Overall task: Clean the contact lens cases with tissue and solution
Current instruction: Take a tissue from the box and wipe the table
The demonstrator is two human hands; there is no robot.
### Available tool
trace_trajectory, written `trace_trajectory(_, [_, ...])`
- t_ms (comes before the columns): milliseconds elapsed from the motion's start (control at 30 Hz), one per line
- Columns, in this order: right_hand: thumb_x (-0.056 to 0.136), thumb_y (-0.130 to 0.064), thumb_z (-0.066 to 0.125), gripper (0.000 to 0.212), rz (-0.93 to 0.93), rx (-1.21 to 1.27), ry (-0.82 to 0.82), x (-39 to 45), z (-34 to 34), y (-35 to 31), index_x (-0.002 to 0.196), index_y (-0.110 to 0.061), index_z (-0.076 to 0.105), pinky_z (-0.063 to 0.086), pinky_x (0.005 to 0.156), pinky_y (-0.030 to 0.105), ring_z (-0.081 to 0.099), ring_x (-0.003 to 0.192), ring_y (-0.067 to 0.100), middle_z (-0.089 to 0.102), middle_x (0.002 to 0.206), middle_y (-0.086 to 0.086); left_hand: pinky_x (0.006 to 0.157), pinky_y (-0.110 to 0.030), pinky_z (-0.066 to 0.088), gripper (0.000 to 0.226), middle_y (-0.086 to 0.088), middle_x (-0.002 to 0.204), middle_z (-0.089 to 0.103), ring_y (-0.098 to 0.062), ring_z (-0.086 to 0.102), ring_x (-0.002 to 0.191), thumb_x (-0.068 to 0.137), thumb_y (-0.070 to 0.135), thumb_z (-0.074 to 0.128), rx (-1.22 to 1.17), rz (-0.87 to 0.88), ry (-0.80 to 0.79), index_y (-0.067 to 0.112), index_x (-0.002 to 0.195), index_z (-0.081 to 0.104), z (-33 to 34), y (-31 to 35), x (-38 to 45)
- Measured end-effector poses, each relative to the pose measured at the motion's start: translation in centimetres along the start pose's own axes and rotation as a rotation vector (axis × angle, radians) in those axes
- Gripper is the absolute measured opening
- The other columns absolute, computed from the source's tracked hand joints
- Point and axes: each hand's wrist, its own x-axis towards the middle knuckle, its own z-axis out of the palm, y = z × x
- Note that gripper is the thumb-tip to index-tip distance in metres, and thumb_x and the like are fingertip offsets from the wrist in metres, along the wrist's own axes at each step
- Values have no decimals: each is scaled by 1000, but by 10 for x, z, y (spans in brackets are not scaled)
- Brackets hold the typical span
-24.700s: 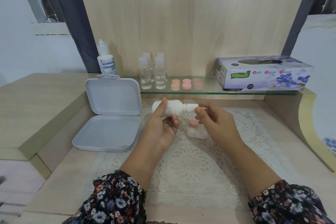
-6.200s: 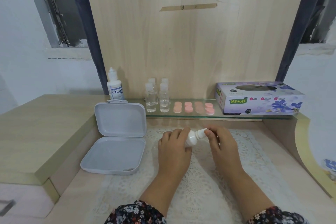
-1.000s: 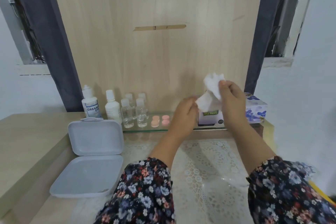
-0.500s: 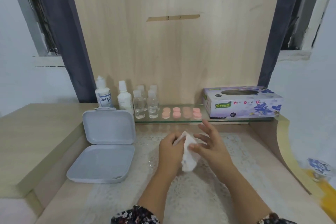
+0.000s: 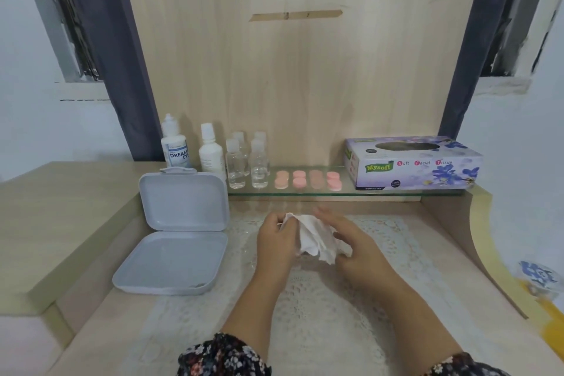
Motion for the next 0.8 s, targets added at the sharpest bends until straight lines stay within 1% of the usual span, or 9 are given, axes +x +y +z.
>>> trace_trajectory(100, [83, 0, 67, 52, 4, -21, 79, 2, -1, -3, 105, -47, 66, 27, 88, -7, 37, 113, -30, 44, 130, -38, 52, -23, 43, 13, -3, 79, 58, -15, 54, 68, 92, 15, 53, -6, -18, -5, 4, 88, 59, -1, 1, 2])
trace_trajectory(200, [90, -15, 65, 30, 110, 190, 225, 6, -2, -3, 85, -43, 73, 41, 78, 2, 59, 92, -14, 68, 98, -30, 44, -18, 41, 8, -4, 79, 59, -15, 53, 64, 91, 12, 55, 84, -5, 17, 8, 86, 58, -4, -2, 5])
trace_trajectory(300, [95, -16, 58, 22, 220, 343, 412, 8, -6, -2, 83, -29, 71, 48, 76, 25, 60, 74, 9, 69, 79, -6, 60, -26, 47, 21, 3, 88, 60, -14, 56, 77, 84, 0, 51, 184, 48, 12, 19, 90, 56, -8, -7, 8])
trace_trajectory(367, [96, -13, 55, 19, 268, 387, 478, 9, -9, -1, 86, -22, 69, 49, 73, 27, 60, 71, 10, 68, 80, -2, 76, -36, 53, 35, 10, 96, 59, -10, 56, 90, 81, -7, 48, 171, 97, 9, 24, 95, 56, -8, -7, 7])
trace_trajectory(500, [94, -9, 57, 10, 363, 428, 508, 12, -11, 3, 97, -15, 65, 52, 64, 30, 63, 63, 14, 70, 78, 4, 82, -15, 40, 34, 17, 98, 62, -1, 54, 99, 84, 2, 63, 150, 343, -42, 36, 87, 62, -6, -4, 2])
trace_trajectory(600, [87, -3, 64, 21, 454, 370, 421, 12, -8, 7, 103, -16, 58, 56, 60, 33, 68, 61, 17, 72, 78, 9, 90, -6, 32, 28, 23, 106, 62, 2, 50, 108, 84, 12, 70, 282, 492, -185, 39, 90, 68, -2, -8, 0])
trace_trajectory(667, [85, -2, 64, 26, 458, 218, 369, 9, -6, 8, 106, -17, 57, 54, 57, 31, 68, 67, 19, 70, 81, 7, 99, -3, 22, 21, 19, 122, 59, 0, 43, 120, 87, 15, 67, 479, 521, -337, 30, 101, 73, 0, -14, 0])
trace_trajectory(733, [85, -3, 62, 28, 426, 53, 341, 7, -6, 8, 108, -19, 56, 47, 57, 24, 65, 73, 16, 67, 85, 4, 109, -11, 17, 26, 9, 140, 52, -7, 33, 134, 94, 16, 57, 748, 586, -516, 22, 115, 71, 3, -22, 1])
trace_trajectory(800, [86, -5, 60, 28, 414, -10, 346, 6, -8, 9, 109, -19, 56, 44, 57, 23, 60, 74, 12, 63, 86, -1, 117, -23, 16, 33, 6, 150, 41, -10, 24, 143, 100, 20, 47, 889, 539, -677, 22, 130, 61, 5, -26, -2])
